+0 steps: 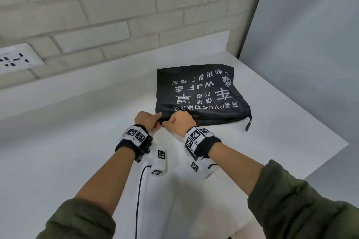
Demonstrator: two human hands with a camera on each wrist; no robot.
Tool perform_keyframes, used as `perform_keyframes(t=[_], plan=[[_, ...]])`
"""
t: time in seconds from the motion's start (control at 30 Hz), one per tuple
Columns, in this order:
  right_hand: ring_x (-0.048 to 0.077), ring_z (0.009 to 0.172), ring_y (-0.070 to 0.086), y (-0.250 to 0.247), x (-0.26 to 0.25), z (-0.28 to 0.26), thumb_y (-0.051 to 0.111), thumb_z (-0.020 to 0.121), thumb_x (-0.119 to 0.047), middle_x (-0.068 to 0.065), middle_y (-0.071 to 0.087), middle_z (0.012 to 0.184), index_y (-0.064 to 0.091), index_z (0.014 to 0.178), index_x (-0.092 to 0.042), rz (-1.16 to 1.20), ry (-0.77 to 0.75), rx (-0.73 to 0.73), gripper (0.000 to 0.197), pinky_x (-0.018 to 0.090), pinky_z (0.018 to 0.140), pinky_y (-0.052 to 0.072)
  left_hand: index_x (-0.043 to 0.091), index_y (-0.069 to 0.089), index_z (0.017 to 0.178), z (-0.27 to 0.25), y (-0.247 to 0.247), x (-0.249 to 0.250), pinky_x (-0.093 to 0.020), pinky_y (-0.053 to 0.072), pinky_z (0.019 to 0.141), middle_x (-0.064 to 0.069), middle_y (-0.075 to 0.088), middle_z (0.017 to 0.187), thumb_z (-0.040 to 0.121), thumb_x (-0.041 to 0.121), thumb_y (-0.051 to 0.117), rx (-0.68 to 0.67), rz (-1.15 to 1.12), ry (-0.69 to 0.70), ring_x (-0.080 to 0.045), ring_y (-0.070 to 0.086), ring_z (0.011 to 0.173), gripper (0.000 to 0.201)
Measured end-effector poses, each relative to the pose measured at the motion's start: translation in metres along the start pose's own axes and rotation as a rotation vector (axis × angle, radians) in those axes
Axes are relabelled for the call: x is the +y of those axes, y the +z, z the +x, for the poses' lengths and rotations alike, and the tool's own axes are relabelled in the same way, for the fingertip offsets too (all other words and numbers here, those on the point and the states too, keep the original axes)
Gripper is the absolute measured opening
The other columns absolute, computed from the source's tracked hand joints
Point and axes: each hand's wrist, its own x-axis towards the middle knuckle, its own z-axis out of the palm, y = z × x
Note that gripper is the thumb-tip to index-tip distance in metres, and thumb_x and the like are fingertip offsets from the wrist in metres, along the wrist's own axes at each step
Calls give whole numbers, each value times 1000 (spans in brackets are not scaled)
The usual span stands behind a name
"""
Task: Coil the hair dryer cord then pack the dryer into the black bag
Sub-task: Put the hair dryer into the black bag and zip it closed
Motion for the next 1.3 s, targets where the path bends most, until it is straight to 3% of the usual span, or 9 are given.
perform_keyframes(t=[0.1, 0.23, 0.37, 0.5, 0.6, 0.8, 0.9, 1.13, 1.3], plan=[[28, 79, 64, 0, -2, 2, 66, 75, -37, 10, 68, 81, 70, 73, -7, 25, 24, 5, 31, 33, 70, 53, 0, 52, 61, -3, 1, 8, -15, 43, 31, -5, 54, 31, 85, 13, 63, -92, -60, -79, -10, 48, 23, 29], [30, 79, 67, 1, 1, -2, 72, 70, -36, 18, 71, 86, 69, 79, 1, 48, 15, 50, 38, 36, 67, 54, 5, 57, 69, -10, 4, 8, -16, 49, 37, 2, 54, 34, 81, 21, 68, -215, -84, -150, -6, 50, 27, 23], [22, 61, 52, 1, 8, -1, 77, 68, -30, 11, 58, 66, 54, 51, -12, 97, 20, 59, 34, 32, 59, 46, 9, 61, 80, -17, 8, 7, -16, 49, 43, 3, 56, 44, 82, 30, 66, -299, -145, -189, -4, 55, 35, 22], [22, 59, 52, -3, 15, -4, 69, 74, -11, 26, 69, 70, 62, 59, 5, 169, -14, 69, 23, 34, 63, 51, 12, 58, 71, -25, 12, 8, -15, 48, 42, 5, 58, 38, 84, 30, 64, -283, -185, -178, -4, 54, 34, 23], [25, 61, 61, -3, 20, -6, 65, 78, -9, 23, 69, 67, 60, 51, -6, 171, -50, 58, 28, 41, 72, 57, 12, 56, 69, -28, 15, 8, -15, 48, 42, 1, 60, 54, 83, 30, 65, -252, -177, -155, -6, 54, 40, 25], [28, 70, 62, -6, 20, -15, 61, 84, -17, 14, 65, 68, 70, 73, -3, 93, -100, 66, 20, 39, 75, 55, 13, 56, 73, -31, 19, 3, -18, 47, 46, -1, 57, 65, 85, 25, 63, -228, -212, -113, -9, 54, 52, 19], [24, 71, 55, -15, 22, -23, 56, 87, -19, 12, 61, 72, 64, 72, -1, -52, -107, 122, 24, 34, 75, 51, 10, 54, 72, -31, 20, 1, -15, 45, 38, -2, 57, 61, 88, 17, 59, -183, -254, -105, -5, 54, 35, 18], [29, 76, 54, -93, 86, -35, 50, 87, -20, 10, 56, 79, 51, 65, -11, -197, 133, 308, 24, 29, 71, 44, 2, 48, 71, -23, 19, -3, -15, 44, 33, -9, 50, 65, 93, 13, 51, -105, -278, -112, -6, 49, 25, 25], [35, 97, 61, -148, 139, -49, 48, 89, -23, 17, 64, 105, 63, 100, -3, -264, 394, 466, 27, 32, 75, 44, 0, 48, 74, -17, 23, -4, -15, 41, 31, -12, 50, 64, 93, 13, 49, -88, -255, -126, -9, 48, 24, 23]])
